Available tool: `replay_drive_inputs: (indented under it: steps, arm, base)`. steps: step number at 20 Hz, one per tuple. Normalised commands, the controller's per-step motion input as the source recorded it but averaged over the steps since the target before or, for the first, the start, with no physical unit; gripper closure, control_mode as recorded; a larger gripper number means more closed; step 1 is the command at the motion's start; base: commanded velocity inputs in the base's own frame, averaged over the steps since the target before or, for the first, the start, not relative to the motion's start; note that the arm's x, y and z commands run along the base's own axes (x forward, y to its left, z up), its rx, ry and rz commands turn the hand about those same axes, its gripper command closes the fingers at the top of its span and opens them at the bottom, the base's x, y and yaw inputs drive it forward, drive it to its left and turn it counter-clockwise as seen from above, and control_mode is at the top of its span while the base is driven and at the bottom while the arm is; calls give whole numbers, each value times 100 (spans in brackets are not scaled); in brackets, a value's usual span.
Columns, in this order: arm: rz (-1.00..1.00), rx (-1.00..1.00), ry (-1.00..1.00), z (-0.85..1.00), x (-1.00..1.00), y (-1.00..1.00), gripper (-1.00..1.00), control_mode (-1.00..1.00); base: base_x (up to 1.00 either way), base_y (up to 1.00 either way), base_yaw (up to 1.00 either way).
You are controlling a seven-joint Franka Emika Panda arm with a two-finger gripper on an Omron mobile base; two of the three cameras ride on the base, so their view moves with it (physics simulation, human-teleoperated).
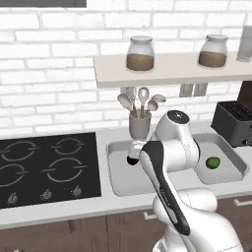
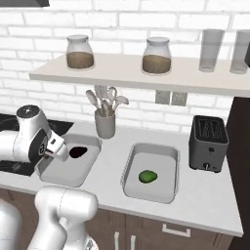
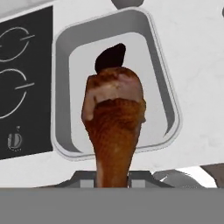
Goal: Place one avocado and one chicken drumstick in each tupperware on the nearby counter, to pack two identical lunches.
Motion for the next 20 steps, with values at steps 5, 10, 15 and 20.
replay_drive_inputs:
  steps: [5, 10, 15, 20]
  arm:
    - [-2, 0, 12, -81, 41, 38, 100, -100]
    - [0, 0, 1, -47, 55, 19, -100, -100]
    - [0, 0, 0, -34, 62, 0, -100, -100]
    - [-1, 0, 1, 0, 33, 0, -100, -100]
  base:
    - [0, 0, 0]
    - [0, 0, 0]
    - [0, 0, 0]
    - [0, 0, 0]
